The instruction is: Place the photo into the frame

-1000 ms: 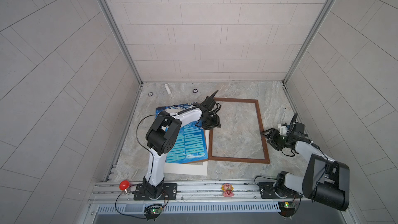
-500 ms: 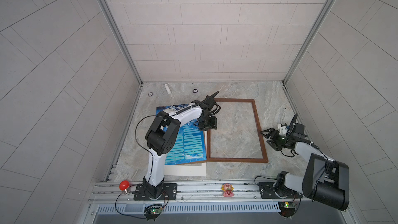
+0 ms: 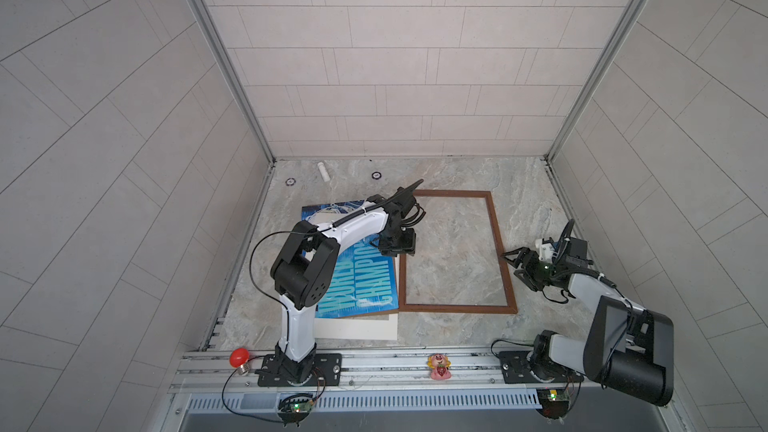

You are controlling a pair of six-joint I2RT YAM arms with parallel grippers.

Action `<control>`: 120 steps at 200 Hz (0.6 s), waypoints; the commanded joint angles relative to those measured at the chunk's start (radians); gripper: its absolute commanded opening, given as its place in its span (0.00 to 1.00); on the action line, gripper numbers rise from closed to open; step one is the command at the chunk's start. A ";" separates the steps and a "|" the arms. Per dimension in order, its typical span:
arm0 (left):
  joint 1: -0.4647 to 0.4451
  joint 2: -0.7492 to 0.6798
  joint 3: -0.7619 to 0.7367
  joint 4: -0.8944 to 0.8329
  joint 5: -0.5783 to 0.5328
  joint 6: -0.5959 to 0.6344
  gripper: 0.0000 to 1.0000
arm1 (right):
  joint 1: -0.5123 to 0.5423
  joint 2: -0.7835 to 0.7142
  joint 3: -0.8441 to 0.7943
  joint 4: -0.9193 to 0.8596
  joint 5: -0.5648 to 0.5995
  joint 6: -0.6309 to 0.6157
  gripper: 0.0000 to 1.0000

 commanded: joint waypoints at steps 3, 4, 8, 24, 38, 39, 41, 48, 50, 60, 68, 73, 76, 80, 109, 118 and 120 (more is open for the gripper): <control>-0.063 -0.052 -0.061 -0.029 0.030 -0.019 0.56 | -0.004 -0.002 -0.011 -0.012 -0.002 -0.017 0.76; -0.066 -0.052 -0.063 -0.029 0.029 -0.020 0.55 | -0.004 -0.002 -0.011 -0.012 -0.002 -0.017 0.76; -0.077 -0.056 -0.070 -0.029 0.029 -0.025 0.55 | -0.003 -0.002 -0.011 -0.012 -0.003 -0.017 0.76; -0.117 -0.072 -0.097 -0.024 0.017 -0.048 0.54 | -0.003 -0.002 -0.011 -0.012 -0.003 -0.016 0.76; -0.139 -0.084 -0.116 -0.016 0.009 -0.068 0.53 | -0.003 -0.001 -0.012 -0.011 -0.006 -0.014 0.76; -0.141 -0.085 -0.118 -0.015 0.010 -0.069 0.53 | -0.002 -0.002 -0.012 -0.011 -0.006 -0.014 0.76; -0.142 -0.085 -0.122 -0.013 0.009 -0.072 0.53 | -0.002 -0.001 -0.011 -0.011 -0.005 -0.014 0.76; -0.150 -0.087 -0.132 -0.008 0.008 -0.081 0.53 | -0.003 0.000 -0.013 -0.009 -0.006 -0.014 0.76; -0.151 -0.087 -0.136 -0.008 0.007 -0.083 0.52 | -0.002 0.000 -0.014 -0.009 -0.006 -0.014 0.76; -0.159 -0.084 -0.152 0.005 0.004 -0.096 0.52 | -0.002 0.000 -0.015 -0.006 -0.008 -0.014 0.76; -0.164 -0.082 -0.167 0.018 0.008 -0.105 0.52 | -0.002 0.000 -0.016 -0.006 -0.009 -0.013 0.76; -0.167 -0.079 -0.174 0.025 0.009 -0.112 0.51 | -0.002 0.001 -0.016 -0.006 -0.010 -0.013 0.75; -0.169 -0.078 -0.178 0.028 0.008 -0.114 0.51 | -0.002 0.001 -0.016 -0.006 -0.011 -0.013 0.75; -0.171 -0.077 -0.180 0.031 0.008 -0.117 0.51 | -0.002 0.000 -0.017 -0.006 -0.012 -0.013 0.75; -0.184 -0.075 -0.190 0.034 -0.012 -0.128 0.50 | -0.003 -0.006 -0.017 -0.007 -0.014 -0.012 0.75; -0.186 -0.072 -0.195 0.040 -0.011 -0.132 0.50 | -0.002 -0.007 -0.016 -0.007 -0.014 -0.011 0.75; -0.186 -0.071 -0.197 0.044 -0.010 -0.132 0.50 | -0.002 -0.007 -0.016 -0.007 -0.014 -0.011 0.75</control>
